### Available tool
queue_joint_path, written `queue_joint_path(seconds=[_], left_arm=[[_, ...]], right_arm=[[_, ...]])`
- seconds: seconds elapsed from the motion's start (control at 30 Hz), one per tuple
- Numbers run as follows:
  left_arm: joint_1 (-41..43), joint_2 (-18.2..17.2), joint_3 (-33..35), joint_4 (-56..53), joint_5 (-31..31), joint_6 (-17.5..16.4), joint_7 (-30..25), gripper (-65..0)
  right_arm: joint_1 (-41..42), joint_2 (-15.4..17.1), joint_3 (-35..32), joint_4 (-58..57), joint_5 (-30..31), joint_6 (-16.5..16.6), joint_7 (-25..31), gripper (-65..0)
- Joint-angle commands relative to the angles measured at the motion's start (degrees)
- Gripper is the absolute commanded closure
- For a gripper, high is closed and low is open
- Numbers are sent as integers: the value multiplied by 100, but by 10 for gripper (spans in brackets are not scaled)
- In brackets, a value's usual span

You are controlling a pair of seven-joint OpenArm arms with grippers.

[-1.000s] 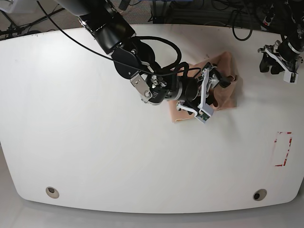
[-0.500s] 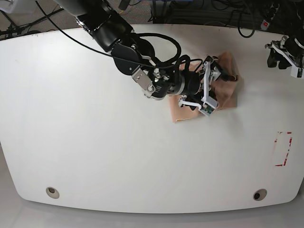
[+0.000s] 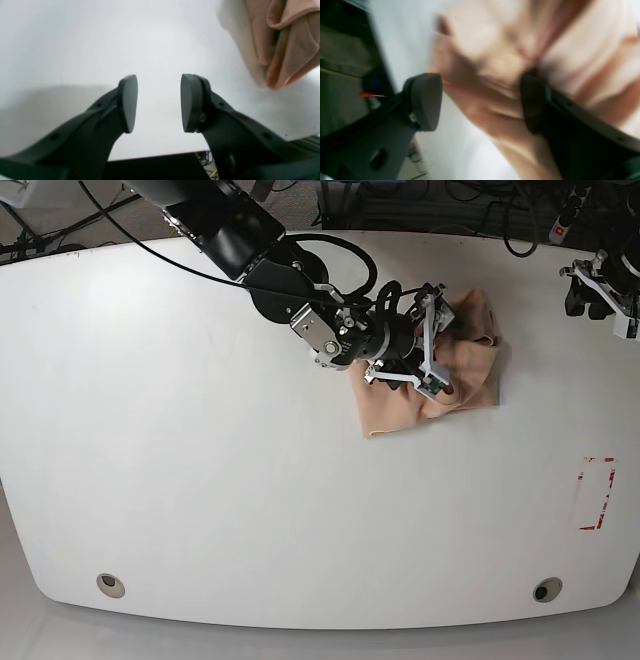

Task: Fold the T-shirt properly
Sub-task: 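Press and tuck the folded shirt layers with the right gripper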

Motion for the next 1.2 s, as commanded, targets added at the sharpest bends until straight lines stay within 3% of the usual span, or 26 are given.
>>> queue_joint_path(seconds=[0.0,0.1,0.3,0.4,0.53,0.67,0.83,1.0,1.17], left_arm=[[43,-116,-39,71,-69,-8,-97,-257],[52,-108,-39,71,-69,-8,-97,-257],[61,-108,-48,79,-69,-8,-97,-257],[61,-108,-57,79,-69,-8,-97,-257],[140,-108,-57,115,-78,-8,-97,-257],[167,-108,-57,88,-78,-8,-97,-257],[167,-108,-57,115,-78,-8,-97,-257],[140,-108,-57,115,-78,-8,-97,-257],[131,-116,-48,88,-78,-8,-106,-257]], right_arm=[[120,-98,23,97,40,40,323,-468],[155,-116,32,17,14,32,402,-468],[542,-643,49,-580,-4,5,490,-465],[753,-827,49,-844,14,-4,754,-411],[1219,-827,23,-1011,506,-12,912,-320],[1711,-827,40,-1310,1403,-12,1238,-314],[1992,-827,40,-1591,1939,-12,1501,-314],[1940,-670,14,-1363,2062,-12,1071,-314],[1157,-309,5,-352,1798,-12,631,-314]])
